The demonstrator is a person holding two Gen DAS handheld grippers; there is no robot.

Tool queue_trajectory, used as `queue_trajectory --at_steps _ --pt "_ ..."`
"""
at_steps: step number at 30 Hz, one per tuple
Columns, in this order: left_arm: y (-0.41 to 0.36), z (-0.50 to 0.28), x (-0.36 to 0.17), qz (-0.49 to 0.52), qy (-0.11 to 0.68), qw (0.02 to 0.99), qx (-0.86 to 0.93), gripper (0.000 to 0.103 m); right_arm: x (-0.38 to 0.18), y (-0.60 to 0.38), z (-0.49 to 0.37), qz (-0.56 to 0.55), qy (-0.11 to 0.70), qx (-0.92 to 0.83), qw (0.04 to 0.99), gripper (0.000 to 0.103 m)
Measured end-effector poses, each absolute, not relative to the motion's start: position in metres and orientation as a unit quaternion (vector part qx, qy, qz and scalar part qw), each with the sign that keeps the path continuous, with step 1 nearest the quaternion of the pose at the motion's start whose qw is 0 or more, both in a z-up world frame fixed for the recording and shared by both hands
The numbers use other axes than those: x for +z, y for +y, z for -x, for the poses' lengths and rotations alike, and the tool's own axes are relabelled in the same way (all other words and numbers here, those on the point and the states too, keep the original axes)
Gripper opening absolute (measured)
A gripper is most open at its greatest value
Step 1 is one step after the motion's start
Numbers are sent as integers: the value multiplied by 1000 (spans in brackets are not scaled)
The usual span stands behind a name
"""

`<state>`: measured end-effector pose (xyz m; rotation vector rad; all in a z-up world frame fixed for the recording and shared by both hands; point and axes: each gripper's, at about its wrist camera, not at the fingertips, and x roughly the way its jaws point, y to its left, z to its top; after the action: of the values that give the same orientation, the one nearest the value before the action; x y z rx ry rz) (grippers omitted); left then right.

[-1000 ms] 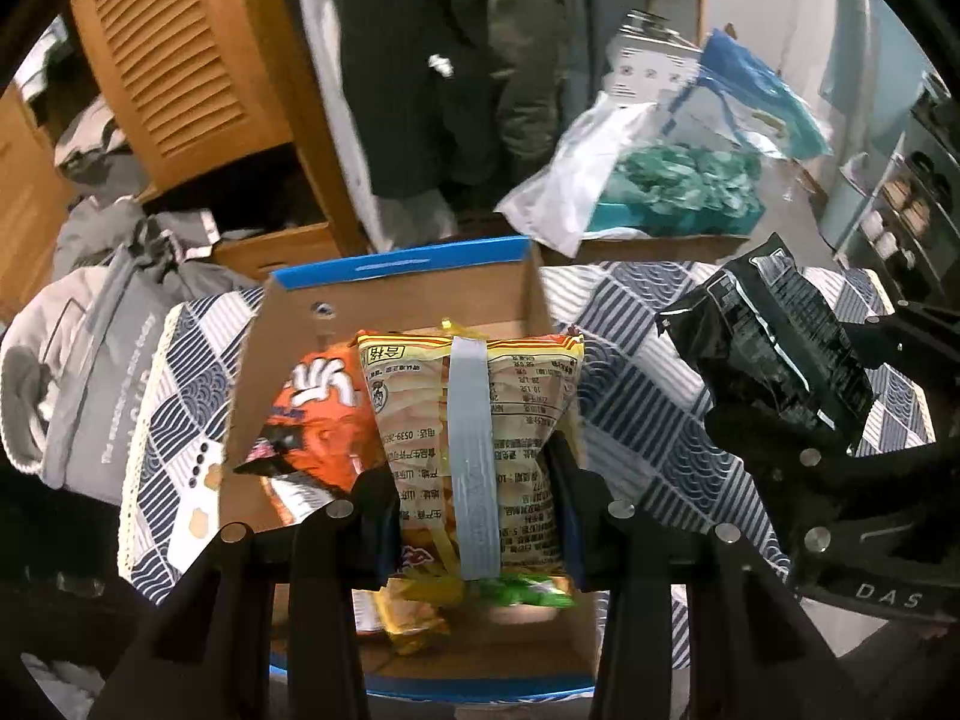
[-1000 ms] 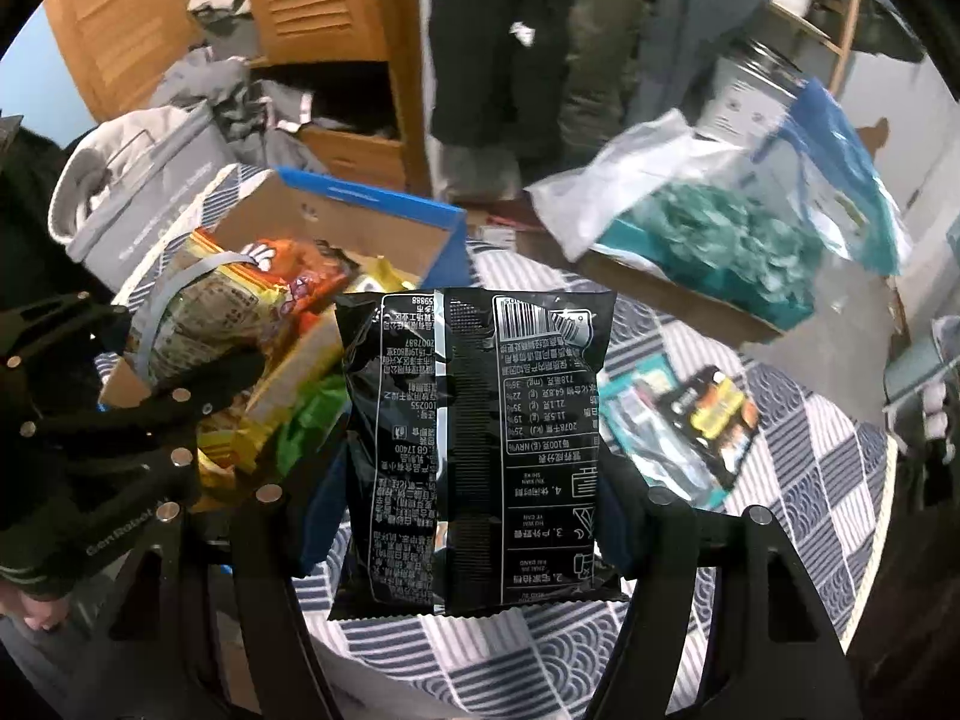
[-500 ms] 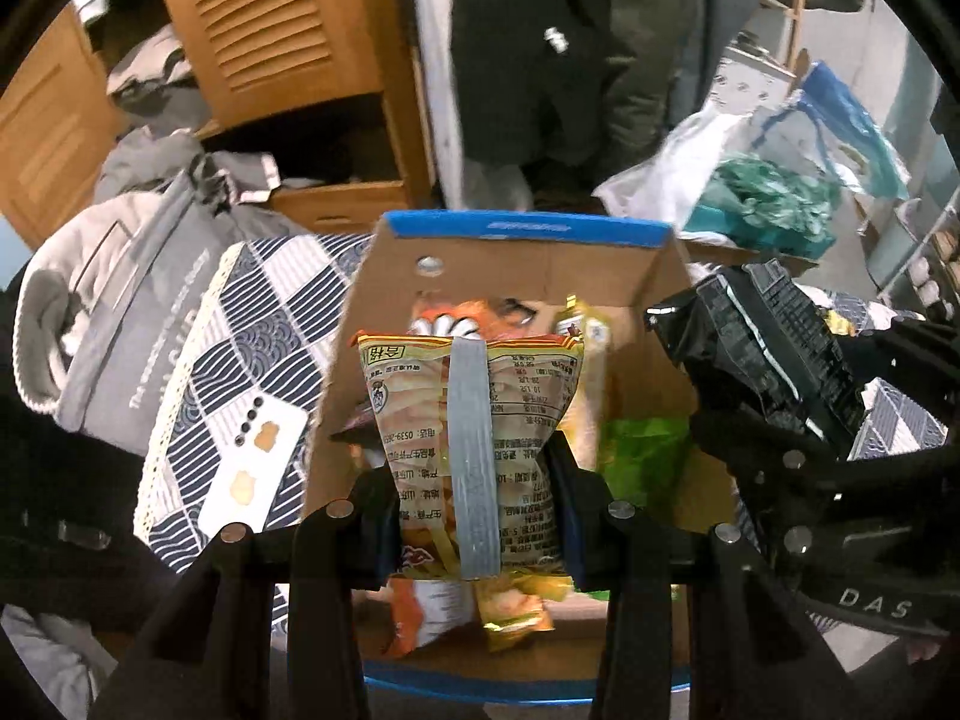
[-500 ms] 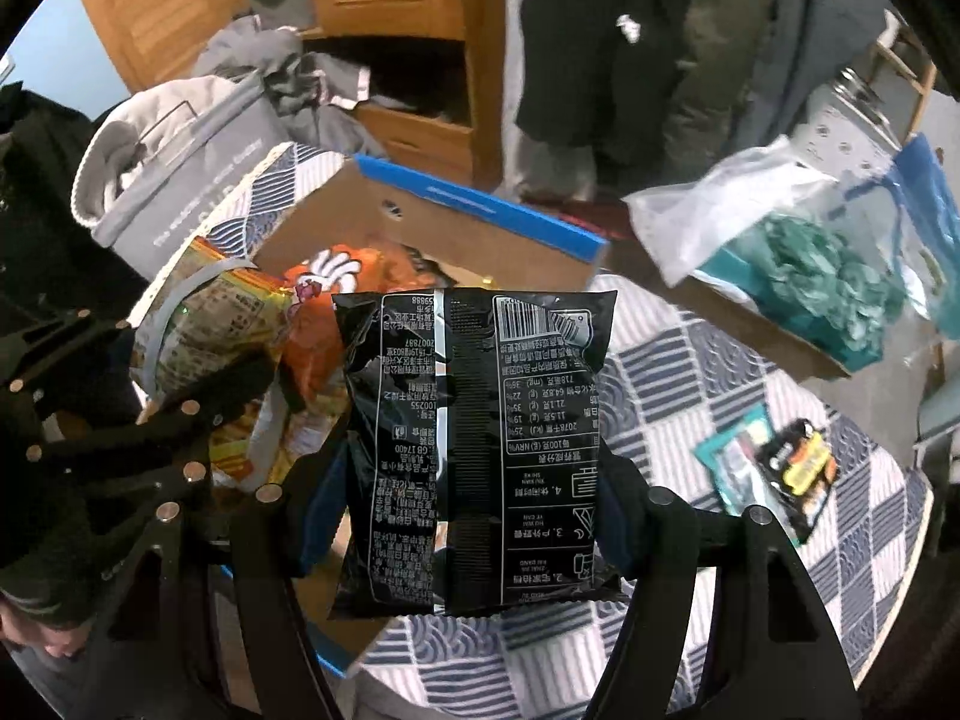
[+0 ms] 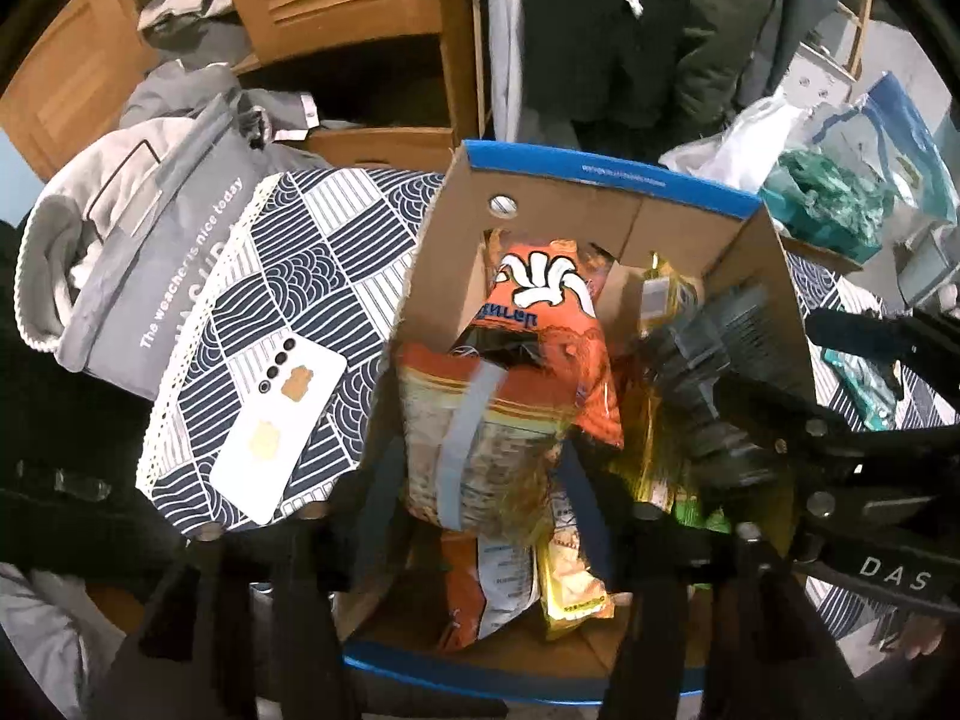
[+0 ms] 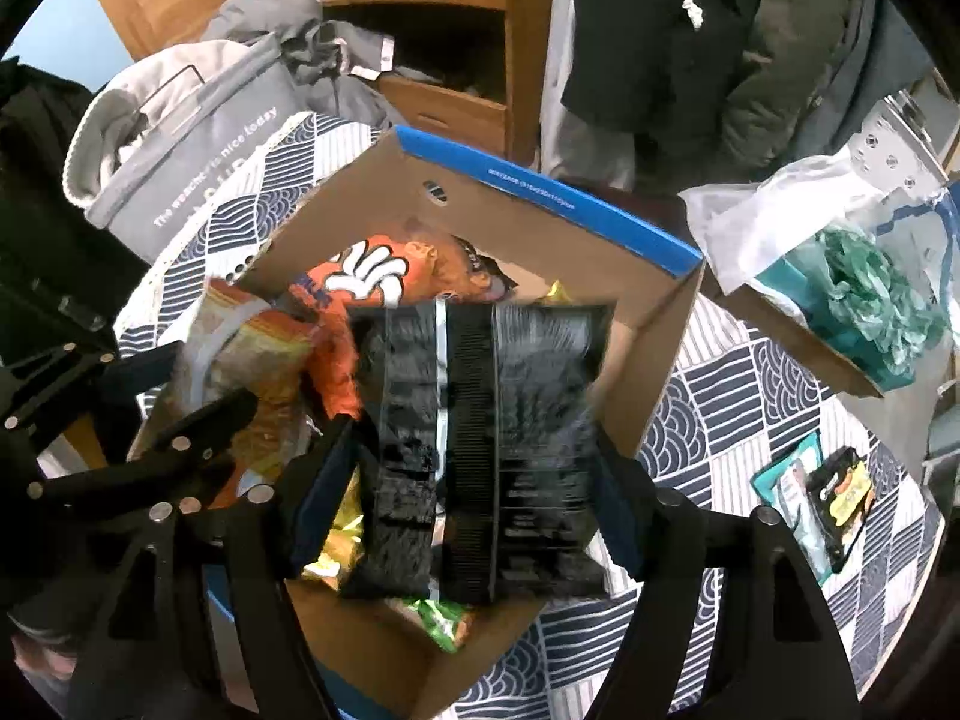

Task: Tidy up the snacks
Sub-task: 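Lower the tan packet and black packet into the box and open both tools, then withdraw both open tools from the box toward the teal and black-yellow packets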

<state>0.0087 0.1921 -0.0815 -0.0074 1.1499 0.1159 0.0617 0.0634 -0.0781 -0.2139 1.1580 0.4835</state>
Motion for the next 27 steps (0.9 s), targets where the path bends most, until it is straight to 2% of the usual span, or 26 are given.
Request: queue_trajectory --at_steps 2,5,27 --pt "192 -9 -78 4 539 840 57 68 -79 62 -63 101 540 222 805 76" --pt "189 -9 -74 2 536 842 51 68 -77 56 -65 96 540 217 807 76" --pt "128 -10 -66 -50 536 843 7 70 -62 -16 -62 91 525 168 830 77"
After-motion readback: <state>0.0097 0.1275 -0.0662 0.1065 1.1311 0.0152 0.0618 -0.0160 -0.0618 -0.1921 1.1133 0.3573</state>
